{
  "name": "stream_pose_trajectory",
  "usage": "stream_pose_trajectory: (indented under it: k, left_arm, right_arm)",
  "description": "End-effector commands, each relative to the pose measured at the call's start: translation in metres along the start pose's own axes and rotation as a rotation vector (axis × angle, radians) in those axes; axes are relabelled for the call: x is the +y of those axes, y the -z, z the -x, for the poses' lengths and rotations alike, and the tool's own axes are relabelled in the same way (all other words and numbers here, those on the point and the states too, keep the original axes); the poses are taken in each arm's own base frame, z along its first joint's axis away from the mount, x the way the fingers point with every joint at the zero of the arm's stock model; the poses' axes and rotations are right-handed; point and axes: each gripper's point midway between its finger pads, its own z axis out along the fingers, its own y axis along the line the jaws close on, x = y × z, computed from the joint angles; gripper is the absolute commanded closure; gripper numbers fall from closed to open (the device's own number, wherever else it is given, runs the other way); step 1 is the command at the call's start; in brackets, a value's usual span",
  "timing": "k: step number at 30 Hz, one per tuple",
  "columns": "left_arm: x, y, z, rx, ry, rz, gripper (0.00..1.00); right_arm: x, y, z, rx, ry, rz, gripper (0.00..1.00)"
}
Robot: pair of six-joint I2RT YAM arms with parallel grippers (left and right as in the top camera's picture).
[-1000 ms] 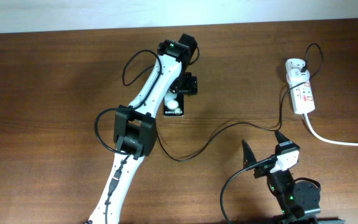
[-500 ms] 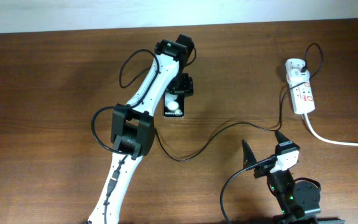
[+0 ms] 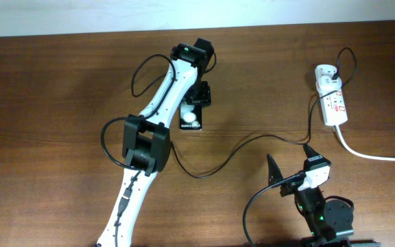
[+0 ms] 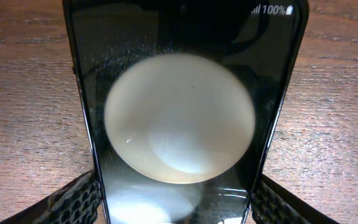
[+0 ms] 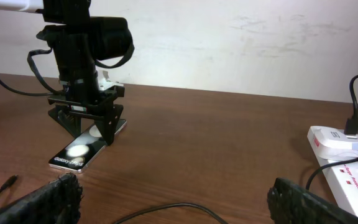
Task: Plug charger to phone and switch on socket
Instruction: 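Lift the phone with the left gripper and carry it toward center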
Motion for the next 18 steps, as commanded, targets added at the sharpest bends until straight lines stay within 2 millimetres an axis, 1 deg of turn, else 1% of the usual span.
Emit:
stream_pose_trajectory:
  k: [1,6,8,10,11,12,14,18]
  left_arm:
    - [0.027,-0.036,-0.012,0.080,-0.002,0.118,0.32]
    - [0.029,-0.036,-0.011,0.078,0.003,0.117,0.41]
    - [0.030,-0.030,-0.009,0.073,0.007,0.115,0.44]
    - [0.032,-0.018,-0.004,0.048,0.015,0.104,0.46]
    - [0.031,-0.008,0.000,0.025,0.018,0.093,0.47]
    - [0.029,0.007,0.005,-0.010,0.020,0.079,0.47]
    - [0.028,0.027,0.010,-0.050,0.023,0.060,0.47]
    - [0.030,0.059,0.006,-0.078,0.025,0.047,0.47]
  right_arm:
    - [0.002,0.000,-0.002,0.000,0.004,0.011,0.01]
    - [0.002,0.000,-0.002,0.000,0.004,0.011,0.01]
    - [0.002,0.000,-0.002,0.000,0.004,0.011,0.02]
    - [0.002,0.000,-0.002,0.000,0.004,0.011,0.01]
    - [0.002,0.000,-0.002,0.000,0.004,0.011,0.01]
    - [0.002,0.000,-0.002,0.000,0.004,0.011,0.01]
    - [0.002,0.000,-0.002,0.000,0.004,0.011,0.01]
    - [0.002,0.000,-0.002,0.000,0.004,0.011,0.01]
